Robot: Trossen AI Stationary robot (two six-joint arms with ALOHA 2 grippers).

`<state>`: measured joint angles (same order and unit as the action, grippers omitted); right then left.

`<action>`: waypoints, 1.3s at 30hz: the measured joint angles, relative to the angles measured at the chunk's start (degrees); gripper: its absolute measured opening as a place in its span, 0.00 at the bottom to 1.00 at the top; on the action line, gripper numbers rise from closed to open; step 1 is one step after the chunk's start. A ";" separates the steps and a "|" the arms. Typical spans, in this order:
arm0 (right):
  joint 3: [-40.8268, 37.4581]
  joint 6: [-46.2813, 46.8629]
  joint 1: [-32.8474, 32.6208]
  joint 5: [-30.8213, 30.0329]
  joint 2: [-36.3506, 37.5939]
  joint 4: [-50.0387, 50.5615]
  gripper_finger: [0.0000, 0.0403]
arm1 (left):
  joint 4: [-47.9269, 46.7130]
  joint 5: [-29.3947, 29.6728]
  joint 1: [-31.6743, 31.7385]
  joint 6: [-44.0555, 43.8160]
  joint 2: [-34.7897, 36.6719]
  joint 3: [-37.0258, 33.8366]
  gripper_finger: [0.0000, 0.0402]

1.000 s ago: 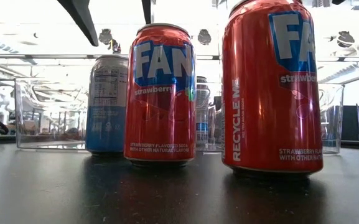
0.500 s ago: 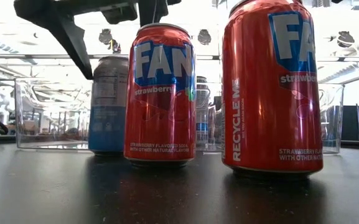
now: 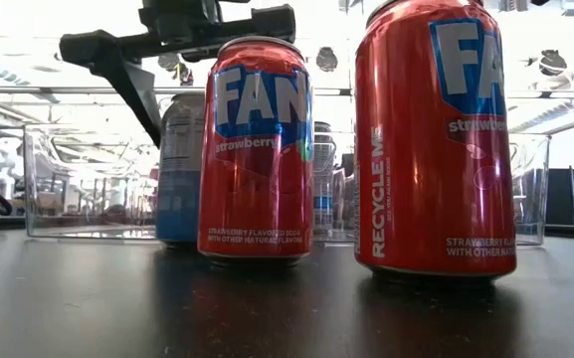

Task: Sort soda cans
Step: Put the blue-white soda can into the middle right transparent bin

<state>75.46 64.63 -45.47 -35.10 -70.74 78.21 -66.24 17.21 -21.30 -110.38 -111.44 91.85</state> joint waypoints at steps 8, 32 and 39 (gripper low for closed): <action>0.00 -1.59 -0.02 1.03 0.00 0.00 0.46 | 2.16 -0.37 -0.70 -0.13 0.00 0.72 0.77; 0.00 -0.74 0.00 0.68 0.00 -0.18 0.46 | -3.43 7.68 3.60 22.99 -0.02 22.66 0.82; 0.00 4.42 1.13 0.64 0.00 -0.22 0.46 | 5.39 7.22 11.12 43.63 0.00 28.37 0.82</action>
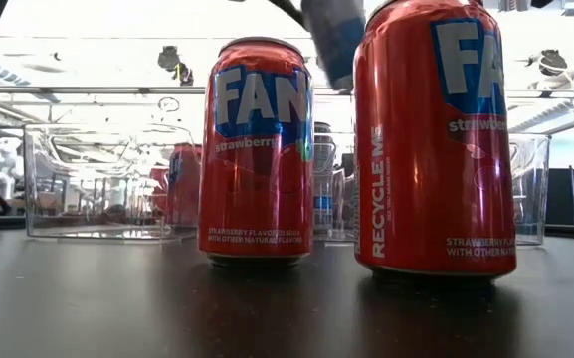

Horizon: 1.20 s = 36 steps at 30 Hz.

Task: Sort soda cans
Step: Put the blue-white soda can into the middle right transparent bin

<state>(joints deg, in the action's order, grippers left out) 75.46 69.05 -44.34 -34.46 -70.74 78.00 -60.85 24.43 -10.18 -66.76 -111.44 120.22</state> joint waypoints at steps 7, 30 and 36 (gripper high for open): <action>0.00 5.90 0.22 0.02 0.00 0.03 0.46 | 10.58 -10.21 10.05 14.70 -2.33 0.00 0.82; 0.00 13.45 0.27 0.04 0.02 0.66 0.46 | 17.01 -14.79 13.84 34.96 -16.92 -0.08 0.82; 0.00 13.88 -0.38 0.28 0.02 0.66 0.46 | 17.65 -13.99 13.45 36.33 -17.97 0.13 0.82</action>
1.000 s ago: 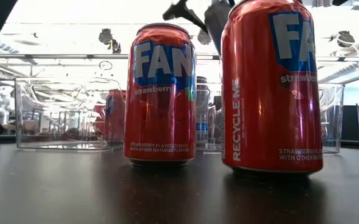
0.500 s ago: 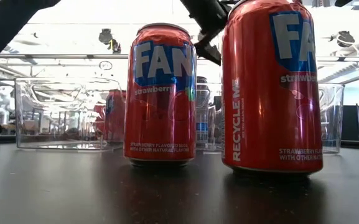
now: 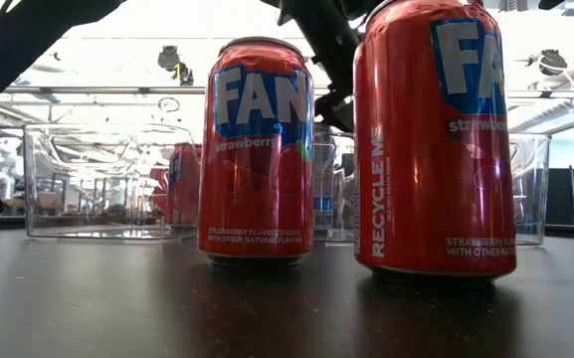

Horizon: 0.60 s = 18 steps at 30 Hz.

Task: Sort soda cans
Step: Put the blue-white soda can into the middle right transparent bin

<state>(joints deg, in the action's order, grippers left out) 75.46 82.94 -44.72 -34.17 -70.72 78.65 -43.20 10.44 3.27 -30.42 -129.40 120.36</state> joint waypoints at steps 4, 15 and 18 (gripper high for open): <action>0.00 0.00 -0.01 0.00 0.00 0.00 0.46 | -0.02 0.28 -0.38 0.03 -0.09 0.00 0.82; 0.00 -0.02 -0.01 0.00 0.00 -0.02 0.46 | 3.75 0.50 -3.44 17.00 -0.72 -0.33 0.82; 0.00 -0.02 -0.01 0.00 0.00 -0.02 0.46 | 5.30 1.46 -3.62 18.77 -0.72 -0.35 0.82</action>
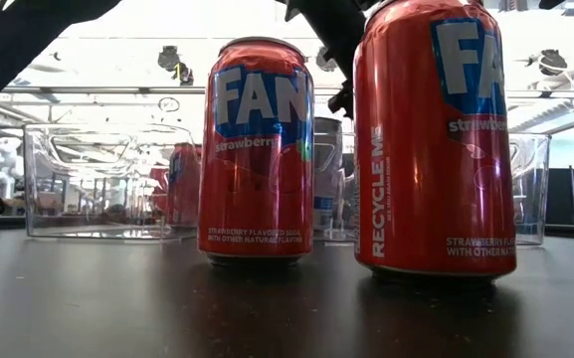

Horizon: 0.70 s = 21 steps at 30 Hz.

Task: Sort soda cans
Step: Put the blue-white soda can into the middle right transparent bin

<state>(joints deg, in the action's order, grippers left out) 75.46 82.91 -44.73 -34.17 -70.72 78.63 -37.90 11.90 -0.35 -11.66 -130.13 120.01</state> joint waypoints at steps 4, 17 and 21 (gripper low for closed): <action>0.00 0.00 -0.18 0.00 0.00 -0.01 0.46 | -0.02 3.68 -0.05 0.26 0.20 0.00 0.82; 0.00 0.00 -0.44 0.00 0.00 0.00 0.46 | 0.38 1.40 -0.11 6.40 -0.04 0.09 0.82; 0.00 0.00 -0.44 0.00 0.00 -0.04 0.46 | 0.10 1.42 -0.07 5.02 -0.02 0.11 0.82</action>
<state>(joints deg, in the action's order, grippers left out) 75.46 82.91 -45.17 -34.18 -70.72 78.59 -37.81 13.31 -0.42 -6.64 -130.15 120.11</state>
